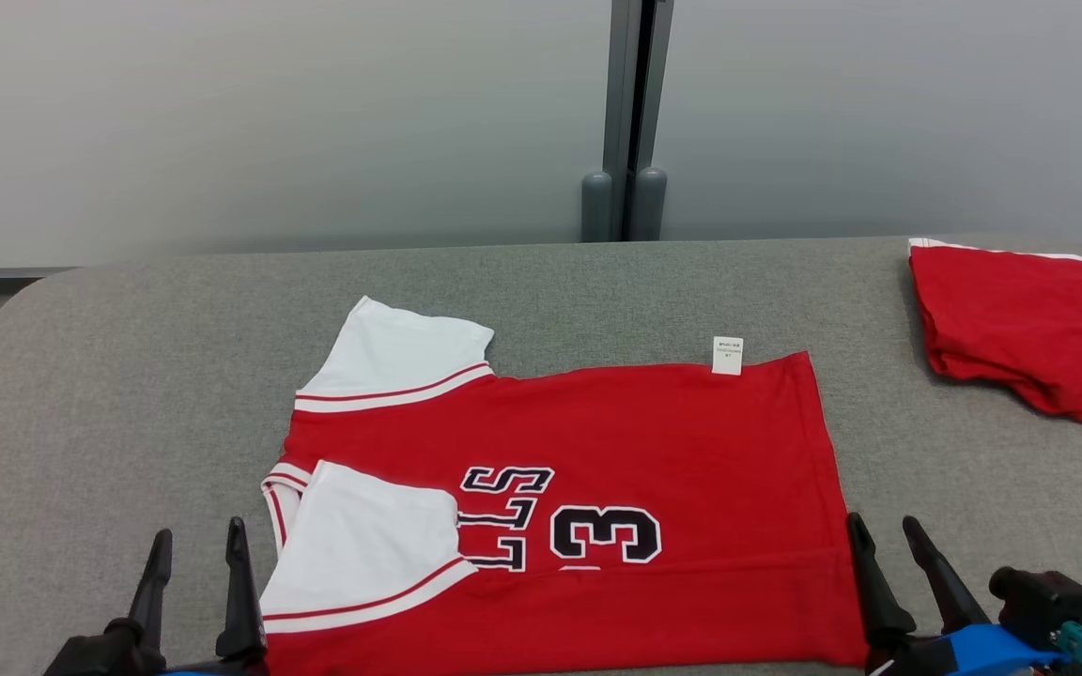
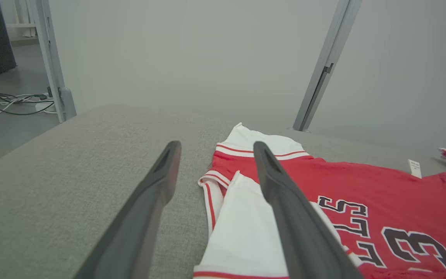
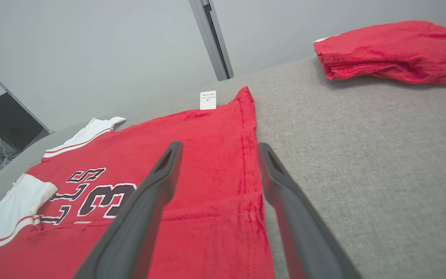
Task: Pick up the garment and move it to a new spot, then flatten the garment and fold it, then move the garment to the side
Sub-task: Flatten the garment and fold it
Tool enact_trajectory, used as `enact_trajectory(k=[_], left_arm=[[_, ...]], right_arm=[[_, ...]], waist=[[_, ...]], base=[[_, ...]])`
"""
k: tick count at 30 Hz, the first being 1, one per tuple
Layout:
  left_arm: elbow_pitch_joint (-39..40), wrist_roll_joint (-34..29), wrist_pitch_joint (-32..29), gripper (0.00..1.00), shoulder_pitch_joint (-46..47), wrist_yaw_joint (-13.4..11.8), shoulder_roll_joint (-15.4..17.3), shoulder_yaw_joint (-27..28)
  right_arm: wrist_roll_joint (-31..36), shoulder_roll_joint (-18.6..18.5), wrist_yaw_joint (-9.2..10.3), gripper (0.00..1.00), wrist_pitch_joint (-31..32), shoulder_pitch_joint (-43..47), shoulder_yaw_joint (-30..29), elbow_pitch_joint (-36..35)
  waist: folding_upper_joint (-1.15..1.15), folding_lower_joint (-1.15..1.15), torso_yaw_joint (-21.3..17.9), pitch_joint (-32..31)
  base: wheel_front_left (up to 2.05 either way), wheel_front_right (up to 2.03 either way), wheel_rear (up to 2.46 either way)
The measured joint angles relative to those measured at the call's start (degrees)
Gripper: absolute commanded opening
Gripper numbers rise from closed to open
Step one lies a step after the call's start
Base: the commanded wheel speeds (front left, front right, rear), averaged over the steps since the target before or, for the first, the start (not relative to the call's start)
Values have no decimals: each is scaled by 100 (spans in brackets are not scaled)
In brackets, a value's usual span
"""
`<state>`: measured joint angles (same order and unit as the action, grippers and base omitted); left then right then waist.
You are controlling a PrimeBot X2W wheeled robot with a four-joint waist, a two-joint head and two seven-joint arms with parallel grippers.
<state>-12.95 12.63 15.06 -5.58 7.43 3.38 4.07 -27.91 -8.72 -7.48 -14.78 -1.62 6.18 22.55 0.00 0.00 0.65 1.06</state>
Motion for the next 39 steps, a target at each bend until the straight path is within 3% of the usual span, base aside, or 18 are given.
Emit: enact_trajectory(k=[8,15,26,39], left_arm=[[174,-436,1,100,398,0,-27,215],[-232,-768,1,100,566,0,-37,198],[-554,-853,1,100,476,1,-40,260],[-555,-961,1,100,433,-40,-40,294]], right_arm=[[924,324,0,100,-20,-167,-147,-634],[1436,479,-1,100,-21,-141,-136,-533],[1683,559,0,100,-21,77,-610,-437],[1981,578,-1,100,-23,199,-645,-798]], waist=[[0,0,36,90],[0,0,58,63],[0,0,59,-13],[0,0,52,-76]], base=[[0,0,0],[0,0,0],[0,0,0],[0,0,0]])
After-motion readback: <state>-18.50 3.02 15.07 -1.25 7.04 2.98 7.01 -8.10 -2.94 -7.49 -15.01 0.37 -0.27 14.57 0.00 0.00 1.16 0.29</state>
